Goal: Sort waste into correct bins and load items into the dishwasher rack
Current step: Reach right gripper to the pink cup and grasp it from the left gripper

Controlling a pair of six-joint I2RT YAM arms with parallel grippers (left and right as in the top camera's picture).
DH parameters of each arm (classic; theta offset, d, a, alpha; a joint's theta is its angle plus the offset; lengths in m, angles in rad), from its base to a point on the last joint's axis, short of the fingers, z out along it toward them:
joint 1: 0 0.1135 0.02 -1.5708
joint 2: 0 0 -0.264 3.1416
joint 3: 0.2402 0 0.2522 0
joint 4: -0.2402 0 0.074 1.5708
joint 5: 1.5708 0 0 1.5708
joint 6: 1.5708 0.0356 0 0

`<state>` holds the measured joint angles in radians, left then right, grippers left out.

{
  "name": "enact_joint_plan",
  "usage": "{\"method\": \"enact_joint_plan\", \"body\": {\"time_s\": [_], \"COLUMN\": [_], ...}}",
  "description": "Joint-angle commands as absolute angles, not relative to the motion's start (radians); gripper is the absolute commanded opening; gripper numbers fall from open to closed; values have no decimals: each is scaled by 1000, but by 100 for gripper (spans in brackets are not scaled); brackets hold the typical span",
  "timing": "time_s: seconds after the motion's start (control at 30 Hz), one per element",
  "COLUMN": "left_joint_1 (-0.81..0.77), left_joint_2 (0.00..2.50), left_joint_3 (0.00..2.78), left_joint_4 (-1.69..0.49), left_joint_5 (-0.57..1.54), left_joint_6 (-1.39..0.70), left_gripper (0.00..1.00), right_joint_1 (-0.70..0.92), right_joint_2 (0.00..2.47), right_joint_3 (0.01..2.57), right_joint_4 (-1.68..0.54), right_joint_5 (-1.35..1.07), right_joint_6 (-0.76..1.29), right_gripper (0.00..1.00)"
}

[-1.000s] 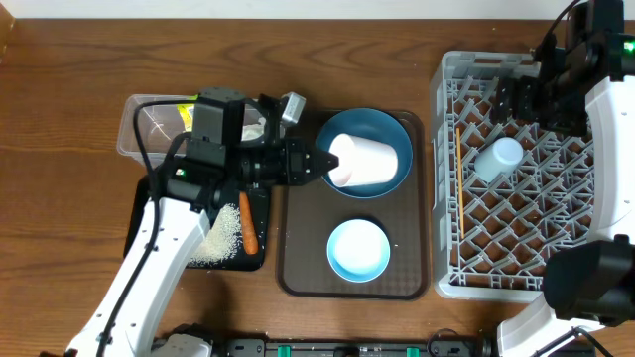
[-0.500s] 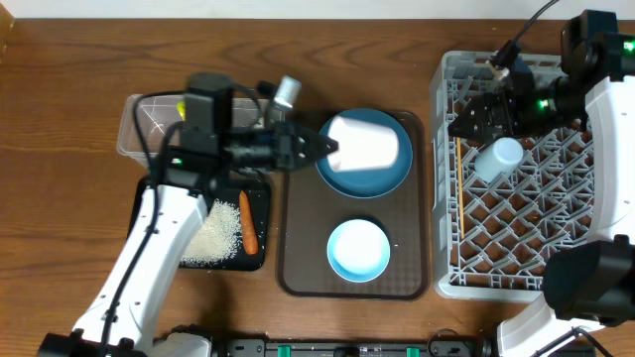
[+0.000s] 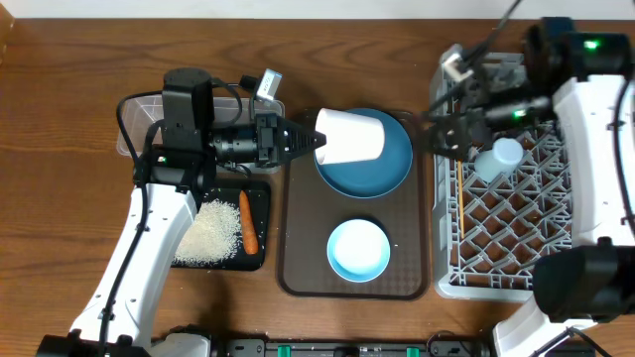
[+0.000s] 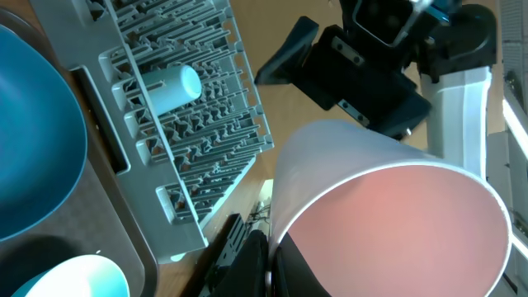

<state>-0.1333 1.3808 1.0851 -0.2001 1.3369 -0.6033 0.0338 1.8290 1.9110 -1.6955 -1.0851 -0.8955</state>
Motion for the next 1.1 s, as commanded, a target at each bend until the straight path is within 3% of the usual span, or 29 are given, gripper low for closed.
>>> {"method": "enact_joint_plan", "body": {"time_s": [0.0, 0.27, 0.57, 0.9, 1.07], "left_joint_1": [-144, -157, -157, -157, -168], "left_joint_2": [1385, 1385, 1385, 1385, 1386], "left_joint_3": [1100, 1100, 1100, 1089, 1053], "left_joint_4": [-193, -192, -192, -200, -200], "left_joint_5": [1365, 1365, 1365, 1365, 1357], "left_joint_6": [-607, -607, -607, -596, -580], "left_gripper": [7, 7, 7, 7, 7], "right_joint_1": [105, 231, 269, 262, 255], "right_joint_2": [1811, 1811, 1811, 1810, 1810], "right_joint_3": [1909, 1909, 1909, 1909, 1909], "right_joint_4": [-1698, -1684, -1662, -1648, -1639], "right_joint_5": [-1193, -1216, -1216, -1221, -1225], "right_joint_6": [-1003, -1057, -1056, -1056, -1056], "right_gripper": [99, 99, 74, 66, 52]}}
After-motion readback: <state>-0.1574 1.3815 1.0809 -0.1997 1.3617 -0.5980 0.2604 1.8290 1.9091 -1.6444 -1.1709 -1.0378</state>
